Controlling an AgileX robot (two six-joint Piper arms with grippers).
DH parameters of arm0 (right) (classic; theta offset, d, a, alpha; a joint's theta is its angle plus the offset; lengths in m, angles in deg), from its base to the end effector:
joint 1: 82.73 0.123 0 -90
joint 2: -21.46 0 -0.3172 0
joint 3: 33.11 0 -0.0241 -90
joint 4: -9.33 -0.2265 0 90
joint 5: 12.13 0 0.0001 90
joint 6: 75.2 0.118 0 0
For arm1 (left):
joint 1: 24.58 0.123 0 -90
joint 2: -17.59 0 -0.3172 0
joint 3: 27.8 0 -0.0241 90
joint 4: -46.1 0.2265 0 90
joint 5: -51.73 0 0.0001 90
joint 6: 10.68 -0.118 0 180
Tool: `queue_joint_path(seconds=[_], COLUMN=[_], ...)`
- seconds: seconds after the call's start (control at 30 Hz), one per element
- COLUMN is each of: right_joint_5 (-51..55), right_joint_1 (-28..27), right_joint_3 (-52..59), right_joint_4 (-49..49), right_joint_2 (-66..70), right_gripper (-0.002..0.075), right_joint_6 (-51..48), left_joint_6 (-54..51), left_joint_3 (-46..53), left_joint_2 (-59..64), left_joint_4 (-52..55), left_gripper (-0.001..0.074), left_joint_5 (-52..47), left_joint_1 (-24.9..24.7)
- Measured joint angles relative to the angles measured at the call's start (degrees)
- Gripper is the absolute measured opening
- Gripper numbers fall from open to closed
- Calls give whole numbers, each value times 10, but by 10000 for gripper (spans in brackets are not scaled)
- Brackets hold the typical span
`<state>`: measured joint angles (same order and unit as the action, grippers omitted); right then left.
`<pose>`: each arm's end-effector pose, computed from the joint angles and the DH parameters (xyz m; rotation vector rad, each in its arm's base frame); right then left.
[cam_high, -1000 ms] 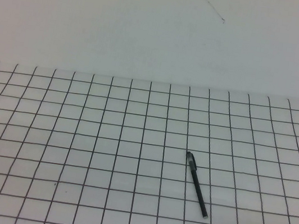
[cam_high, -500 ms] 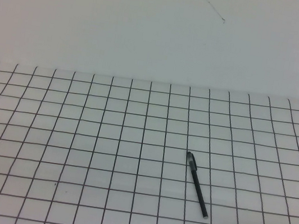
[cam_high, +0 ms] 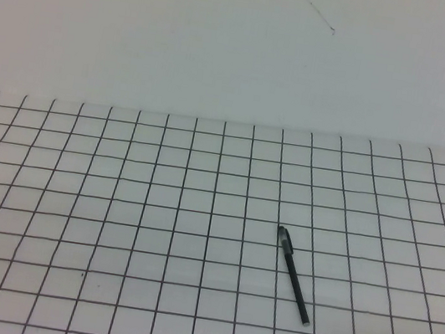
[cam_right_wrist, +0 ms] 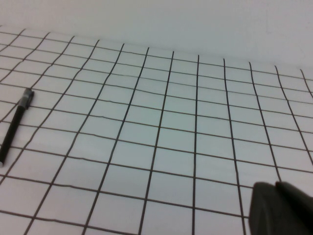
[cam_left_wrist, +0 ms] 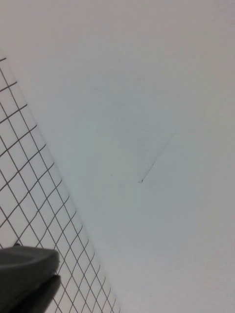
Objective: Cap the pen
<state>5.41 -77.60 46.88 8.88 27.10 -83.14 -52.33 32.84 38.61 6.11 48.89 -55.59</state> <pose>0.0231 0.0024 0.1685 -0.1999 1.7896 -0.0275 0.0338 -0.0248 0.3061 0.4413 1.4110 -0.4394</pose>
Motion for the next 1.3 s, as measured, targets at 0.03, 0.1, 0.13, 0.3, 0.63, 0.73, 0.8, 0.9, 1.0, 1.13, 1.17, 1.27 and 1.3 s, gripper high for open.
queue_joint_path(seconds=[0.03, 0.1, 0.13, 0.3, 0.63, 0.73, 0.8, 0.9, 1.0, 1.13, 1.17, 1.27, 1.3], right_joint_5=[0, 0, 0, 0, 0, 0, 0, 0, 0, 0, 0, 0, 0], right_joint_1=[0, 0, 0, 0, 0, 0, 0, 0, 0, 0, 0, 0, 0], right_joint_3=[0, 0, 0, 0, 0, 0, 0, 0, 0, 0, 0, 0, 0], right_joint_4=[0, 0, 0, 0, 0, 0, 0, 0, 0, 0, 0, 0, 0], right_joint_2=[0, 0, 0, 0, 0, 0, 0, 0, 0, 0, 0, 0, 0], right_gripper=[-3, -3, -3, -3, -3, -3, -3, -3, -3, -3, -3, -3, -3], right_joint_6=[0, 0, 0, 0, 0, 0, 0, 0, 0, 0, 0, 0, 0], left_joint_6=[0, 0, 0, 0, -7, -7, -8, -15, -17, -20, -20, -20, -20], left_joint_3=[0, 0, 0, 0, 0, 0, 0, 0, 0, 0, 0, 9, 17], left_joint_2=[0, 0, 0, 0, -36, -61, -81, -104, -122, -122, -122, -120, -120], left_joint_4=[0, 0, 0, 0, 4, 4, 4, 7, 7, 8, 8, 10, 20], left_gripper=[-1, -1, -1, -1, -1, -1, -1, -1, -1, -1, -1, -1, -1], left_joint_5=[0, 0, 0, 0, 0, -1, -3, -7, -15, -33, -37, -40, -40], left_joint_1=[0, 0, 0, 0, 75, 131, 170, 218, 253, 282, 286, 290, 290])
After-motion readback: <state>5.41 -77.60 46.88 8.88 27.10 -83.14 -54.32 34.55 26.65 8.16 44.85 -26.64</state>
